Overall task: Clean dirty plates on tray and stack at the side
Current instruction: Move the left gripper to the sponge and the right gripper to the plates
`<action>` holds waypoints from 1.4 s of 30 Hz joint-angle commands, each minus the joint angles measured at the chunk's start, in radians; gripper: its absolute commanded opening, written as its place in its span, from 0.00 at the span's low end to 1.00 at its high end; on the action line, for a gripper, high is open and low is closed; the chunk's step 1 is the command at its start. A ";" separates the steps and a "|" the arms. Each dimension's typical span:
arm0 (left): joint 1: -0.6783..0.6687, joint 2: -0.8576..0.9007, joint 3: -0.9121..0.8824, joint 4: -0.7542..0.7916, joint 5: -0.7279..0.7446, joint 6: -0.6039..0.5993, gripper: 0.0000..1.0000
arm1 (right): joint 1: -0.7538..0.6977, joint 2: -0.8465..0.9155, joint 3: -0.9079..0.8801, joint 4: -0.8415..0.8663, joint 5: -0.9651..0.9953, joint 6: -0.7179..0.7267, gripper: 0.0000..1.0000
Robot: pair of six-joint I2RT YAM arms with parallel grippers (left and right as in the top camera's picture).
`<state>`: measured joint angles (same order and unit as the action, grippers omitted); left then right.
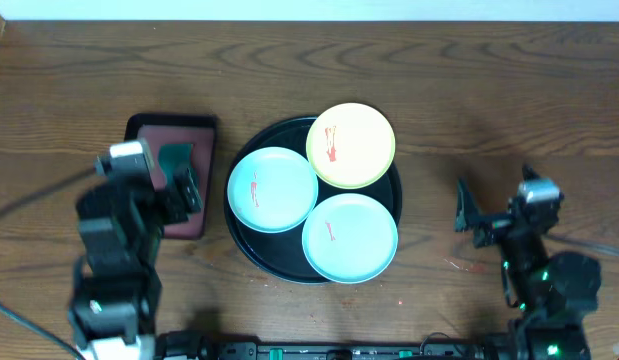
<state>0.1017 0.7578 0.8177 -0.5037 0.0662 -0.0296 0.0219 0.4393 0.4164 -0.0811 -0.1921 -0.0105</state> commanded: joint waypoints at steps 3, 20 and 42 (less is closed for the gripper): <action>-0.001 0.256 0.386 -0.299 0.013 -0.012 0.90 | 0.011 0.219 0.218 -0.123 -0.135 0.013 0.99; 0.000 0.595 0.770 -0.653 0.083 -0.013 0.90 | 0.012 0.776 0.849 -0.663 -0.338 0.034 0.99; 0.109 0.669 0.770 -0.685 -0.109 -0.102 0.90 | 0.348 1.161 0.969 -0.631 -0.087 0.446 0.99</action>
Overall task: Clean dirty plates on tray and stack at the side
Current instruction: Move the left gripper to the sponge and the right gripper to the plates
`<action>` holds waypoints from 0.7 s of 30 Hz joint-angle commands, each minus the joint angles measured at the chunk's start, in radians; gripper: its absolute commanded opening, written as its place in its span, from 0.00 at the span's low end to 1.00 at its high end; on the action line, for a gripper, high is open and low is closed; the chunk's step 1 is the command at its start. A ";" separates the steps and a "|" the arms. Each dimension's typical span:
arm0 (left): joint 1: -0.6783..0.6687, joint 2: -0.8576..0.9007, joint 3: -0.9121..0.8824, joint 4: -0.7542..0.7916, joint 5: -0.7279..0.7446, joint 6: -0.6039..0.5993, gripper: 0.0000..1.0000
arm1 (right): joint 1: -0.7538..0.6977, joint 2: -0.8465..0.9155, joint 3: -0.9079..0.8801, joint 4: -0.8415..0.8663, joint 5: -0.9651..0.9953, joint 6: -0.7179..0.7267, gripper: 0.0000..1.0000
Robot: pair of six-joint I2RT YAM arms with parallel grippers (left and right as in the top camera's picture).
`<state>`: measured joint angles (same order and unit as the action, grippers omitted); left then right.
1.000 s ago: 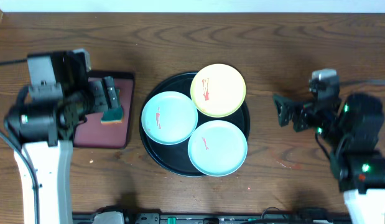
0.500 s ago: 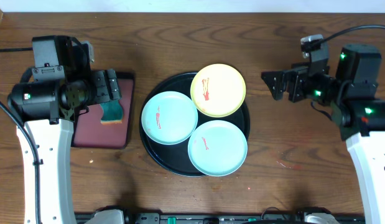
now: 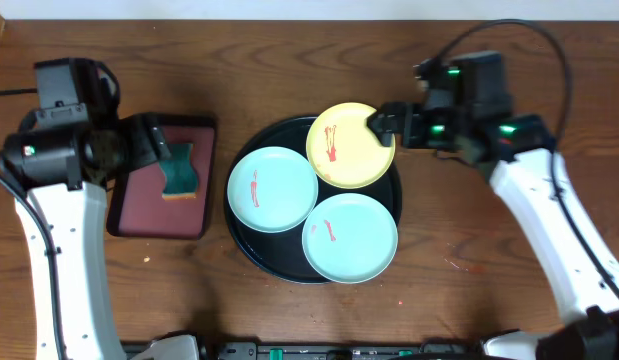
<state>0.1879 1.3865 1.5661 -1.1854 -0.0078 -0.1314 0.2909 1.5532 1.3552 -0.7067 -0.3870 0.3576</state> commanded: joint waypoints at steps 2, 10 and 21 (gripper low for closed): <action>0.030 0.062 0.022 -0.006 -0.034 -0.001 0.90 | 0.129 0.082 0.031 -0.006 0.149 0.093 0.99; 0.031 0.145 0.000 -0.025 -0.036 -0.001 0.90 | 0.291 0.251 0.031 0.023 0.204 0.188 0.67; 0.031 0.188 -0.009 -0.015 -0.139 -0.024 0.90 | 0.411 0.417 0.031 0.097 0.280 0.257 0.44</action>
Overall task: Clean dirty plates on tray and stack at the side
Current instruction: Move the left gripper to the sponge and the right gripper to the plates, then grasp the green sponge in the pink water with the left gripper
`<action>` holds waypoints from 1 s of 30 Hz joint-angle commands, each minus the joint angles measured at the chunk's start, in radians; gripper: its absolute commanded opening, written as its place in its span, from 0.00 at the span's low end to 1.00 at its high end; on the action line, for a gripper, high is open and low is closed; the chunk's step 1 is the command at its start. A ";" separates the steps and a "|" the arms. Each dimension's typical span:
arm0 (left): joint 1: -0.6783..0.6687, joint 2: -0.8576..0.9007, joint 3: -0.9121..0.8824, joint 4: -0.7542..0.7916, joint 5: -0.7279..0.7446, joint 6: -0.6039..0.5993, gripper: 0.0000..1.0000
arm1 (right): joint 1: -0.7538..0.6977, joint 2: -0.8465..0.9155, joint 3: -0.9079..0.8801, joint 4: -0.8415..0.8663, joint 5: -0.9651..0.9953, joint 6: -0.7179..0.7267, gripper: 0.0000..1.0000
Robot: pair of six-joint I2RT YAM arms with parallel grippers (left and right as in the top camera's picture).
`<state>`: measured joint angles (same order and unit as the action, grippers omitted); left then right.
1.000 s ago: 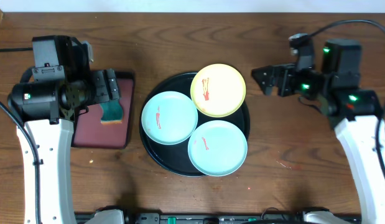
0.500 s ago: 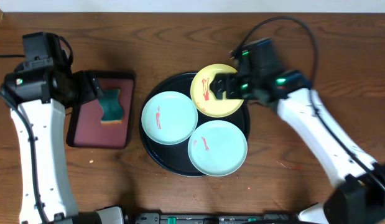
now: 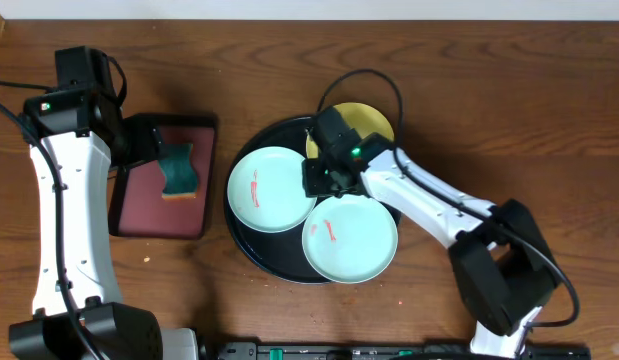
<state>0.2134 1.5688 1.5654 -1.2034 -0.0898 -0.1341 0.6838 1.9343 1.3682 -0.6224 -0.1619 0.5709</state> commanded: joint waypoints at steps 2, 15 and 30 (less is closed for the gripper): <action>0.005 0.006 -0.009 0.008 -0.058 -0.022 0.90 | 0.019 0.056 0.018 0.017 0.053 0.057 0.41; 0.005 0.017 -0.014 0.031 -0.058 -0.040 0.89 | 0.026 0.116 0.018 0.088 0.060 0.065 0.28; 0.005 0.184 -0.024 0.038 -0.057 -0.040 0.89 | 0.048 0.172 0.018 0.085 0.060 0.091 0.01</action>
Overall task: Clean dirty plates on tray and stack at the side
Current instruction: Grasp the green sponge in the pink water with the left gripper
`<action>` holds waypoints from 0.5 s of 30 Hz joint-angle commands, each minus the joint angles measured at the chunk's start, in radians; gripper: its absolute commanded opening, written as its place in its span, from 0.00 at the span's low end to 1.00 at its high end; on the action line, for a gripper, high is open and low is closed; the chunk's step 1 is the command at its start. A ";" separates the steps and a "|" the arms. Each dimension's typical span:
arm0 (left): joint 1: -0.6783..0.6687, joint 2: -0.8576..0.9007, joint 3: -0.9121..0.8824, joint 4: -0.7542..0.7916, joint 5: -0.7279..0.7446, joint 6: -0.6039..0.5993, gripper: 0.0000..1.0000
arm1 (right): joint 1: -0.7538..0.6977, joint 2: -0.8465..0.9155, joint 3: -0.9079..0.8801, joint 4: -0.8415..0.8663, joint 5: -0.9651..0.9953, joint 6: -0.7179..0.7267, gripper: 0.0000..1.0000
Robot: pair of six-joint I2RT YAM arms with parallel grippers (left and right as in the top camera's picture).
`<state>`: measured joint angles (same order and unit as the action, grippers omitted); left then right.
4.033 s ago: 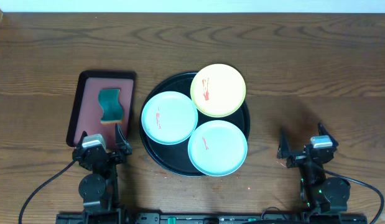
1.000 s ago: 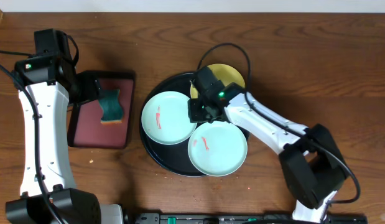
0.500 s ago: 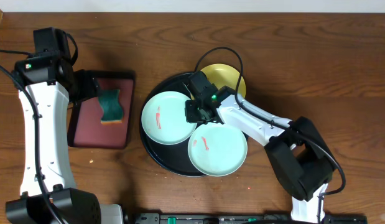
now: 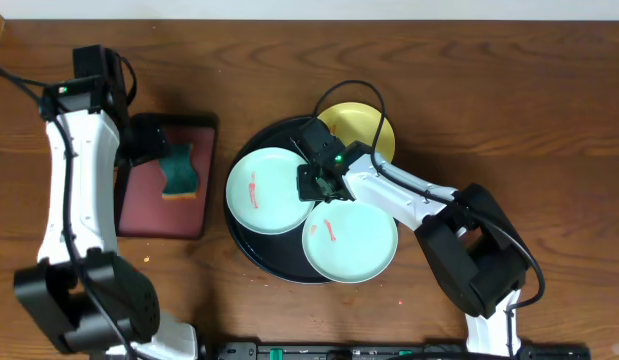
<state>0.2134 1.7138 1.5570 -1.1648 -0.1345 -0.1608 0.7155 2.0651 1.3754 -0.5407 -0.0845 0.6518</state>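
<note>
A round black tray holds three plates, each with red smears. One light-blue plate lies at its left, another light-blue plate at its front, and a yellow plate at the back, partly hidden by my right arm. My right gripper sits at the right rim of the left blue plate; its fingers are hidden under the wrist. A green sponge lies on a maroon tray. My left gripper hangs at that tray's back left edge, left of the sponge, and its jaws are too dark to read.
The wooden table stretches out on the right of the black tray. My right arm reaches across the black tray from the front right. My left arm runs along the table's left side.
My right gripper has shifted slightly left and forward, onto the rim of the left blue plate. My left arm has moved a little to the right; its gripper stays by the maroon tray's back left edge.
Both arms first sat folded near the table's front, the left gripper open beside the maroon tray. Then the left gripper stood by the sponge and the right at the yellow plate's right rim. Later the right was between the plates, and is now at the left blue plate.
</note>
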 commanded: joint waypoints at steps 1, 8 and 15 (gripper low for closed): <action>0.005 0.055 -0.015 0.000 -0.012 -0.013 0.89 | 0.015 0.045 0.010 0.004 -0.017 0.010 0.01; 0.005 0.151 -0.015 0.028 0.068 0.068 0.87 | 0.014 0.045 0.010 0.004 -0.022 0.009 0.01; 0.005 0.258 -0.015 0.103 0.148 0.155 0.80 | 0.014 0.045 0.010 0.003 -0.029 0.005 0.01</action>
<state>0.2142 1.9244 1.5524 -1.0779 -0.0574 -0.0864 0.7147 2.0678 1.3792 -0.5411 -0.0887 0.6621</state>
